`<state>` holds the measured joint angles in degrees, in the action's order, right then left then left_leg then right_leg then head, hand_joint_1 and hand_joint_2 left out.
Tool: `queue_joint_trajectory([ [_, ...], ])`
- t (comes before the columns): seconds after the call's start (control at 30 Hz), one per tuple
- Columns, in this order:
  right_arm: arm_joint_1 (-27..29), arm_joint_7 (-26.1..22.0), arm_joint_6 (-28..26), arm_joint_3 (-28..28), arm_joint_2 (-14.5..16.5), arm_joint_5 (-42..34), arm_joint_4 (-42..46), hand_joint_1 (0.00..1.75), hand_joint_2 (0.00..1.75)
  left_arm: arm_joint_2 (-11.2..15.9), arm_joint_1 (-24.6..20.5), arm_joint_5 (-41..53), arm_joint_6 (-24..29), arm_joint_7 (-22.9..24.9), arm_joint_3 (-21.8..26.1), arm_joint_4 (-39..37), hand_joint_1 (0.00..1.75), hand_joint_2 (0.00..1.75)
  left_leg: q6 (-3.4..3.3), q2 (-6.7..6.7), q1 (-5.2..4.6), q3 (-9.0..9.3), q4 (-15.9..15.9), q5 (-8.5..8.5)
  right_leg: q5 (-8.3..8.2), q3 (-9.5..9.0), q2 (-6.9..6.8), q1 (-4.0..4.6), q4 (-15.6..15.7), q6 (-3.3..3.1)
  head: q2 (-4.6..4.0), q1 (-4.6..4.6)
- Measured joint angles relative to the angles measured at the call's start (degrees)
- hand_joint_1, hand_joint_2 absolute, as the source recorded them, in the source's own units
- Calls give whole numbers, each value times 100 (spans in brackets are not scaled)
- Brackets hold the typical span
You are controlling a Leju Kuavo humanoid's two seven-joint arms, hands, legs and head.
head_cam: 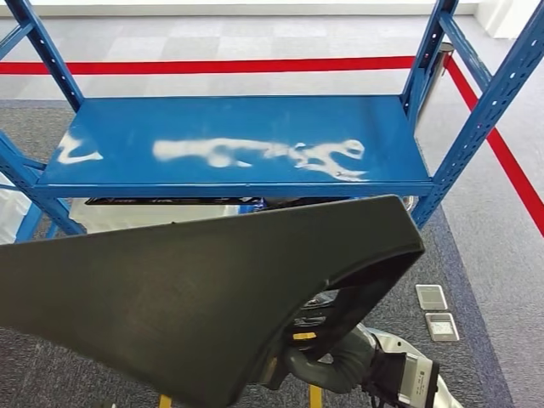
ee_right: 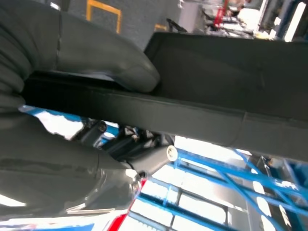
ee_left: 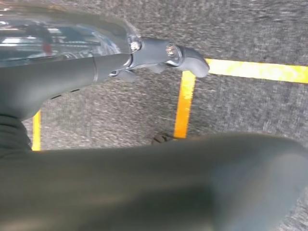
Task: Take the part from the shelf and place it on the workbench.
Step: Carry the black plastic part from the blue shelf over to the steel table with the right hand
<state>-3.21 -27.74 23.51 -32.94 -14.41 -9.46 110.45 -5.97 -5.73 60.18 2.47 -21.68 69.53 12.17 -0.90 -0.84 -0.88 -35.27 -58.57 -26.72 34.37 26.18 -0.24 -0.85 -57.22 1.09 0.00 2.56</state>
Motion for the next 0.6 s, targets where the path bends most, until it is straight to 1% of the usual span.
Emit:
queue_joint_trajectory([
  [0.03,-1,-1,1,-2,4,6,2,175,175,3,1,-1,0,2,0,0,0,175,32,3,4,-21,-5,25,-7,23,-1,-10,18,-44,0,0],
  [0.07,-4,-1,1,-3,9,20,2,175,175,5,4,-2,0,5,1,0,0,175,68,10,11,-50,-31,0,-30,49,-5,-21,31,-94,0,2],
  [0.1,-4,0,1,-5,15,39,2,175,175,6,8,-2,0,8,1,0,0,175,107,18,23,-94,-125,-100,-70,83,-11,-32,36,-140,0,4],
  [0.13,-7,1,1,-6,19,60,2,175,175,7,10,-4,0,10,2,0,0,175,149,26,41,-173,-333,-283,-111,122,-22,-44,39,-175,0,5],
  [0.17,-8,2,1,-7,22,79,1,175,175,5,12,-5,1,11,2,0,0,175,192,31,61,-284,-650,-516,-143,165,-33,-41,35,-192,0,7],
  [0.2,-6,2,1,-7,25,91,-4,175,175,3,14,-6,1,12,2,0,0,175,229,32,83,-407,-1034,-732,-173,206,-47,-39,31,-196,0,7],
  [0.23,-4,3,1,-8,25,101,-12,175,175,3,17,-7,2,15,2,0,0,175,254,32,103,-499,-1362,-875,-197,243,-64,-37,26,-194,0,7],
  [0.27,-3,5,1,-9,25,108,-21,175,175,3,22,-8,2,19,3,0,0,175,270,32,118,-512,-1528,-908,-215,270,-87,-36,22,-188,0,7],
  [0.3,-3,7,2,-11,25,112,-32,175,175,3,27,-9,2,22,3,0,0,175,276,32,130,-423,-1476,-836,-228,285,-114,-36,20,-180,0,7],
  [0.33,-4,8,2,-12,25,116,-39,175,175,3,28,-11,2,25,4,0,0,175,271,28,138,-231,-1192,-679,-234,288,-144,-36,19,-171,0,7],
  [0.37,-5,9,3,-13,26,118,-43,175,175,3,28,-14,2,26,4,0,0,175,254,4,139,15,-777,-499,-235,285,-179,-35,19,-159,0,7],
  [0.4,-7,9,3,-13,26,119,-44,175,175,4,24,-15,2,26,4,0,0,175,226,-26,125,244,-381,-379,-233,285,-215,-28,19,-141,0,7],
  [0.43,-11,9,6,-14,27,120,-47,175,175,4,21,-16,2,26,4,0,0,175,192,-53,108,402,-86,-307,-237,285,-248,-22,18,-112,0,5],
  [0.47,-18,9,11,-16,28,120,-52,175,175,4,21,-16,2,27,4,0,0,175,159,-73,86,474,68,-295,-242,289,-279,-18,19,-80,0,3],
  [0.53,-49,9,44,-28,29,120,-66,175,175,4,28,-16,2,39,5,0,0,175,91,-54,63,465,128,-310,-257,300,-333,-16,25,-7,0,0],
  [0.57,-70,9,64,-35,29,121,-71,175,175,4,33,-16,2,45,6,0,0,175,51,-40,71,456,153,-299,-227,311,-313,-19,6,22,0,-1],
  [0.6,-88,9,85,-42,29,121,-73,175,175,4,33,-16,2,52,7,0,0,175,8,-24,83,447,177,-283,-147,354,-256,-20,-83,43,0,-3],
])
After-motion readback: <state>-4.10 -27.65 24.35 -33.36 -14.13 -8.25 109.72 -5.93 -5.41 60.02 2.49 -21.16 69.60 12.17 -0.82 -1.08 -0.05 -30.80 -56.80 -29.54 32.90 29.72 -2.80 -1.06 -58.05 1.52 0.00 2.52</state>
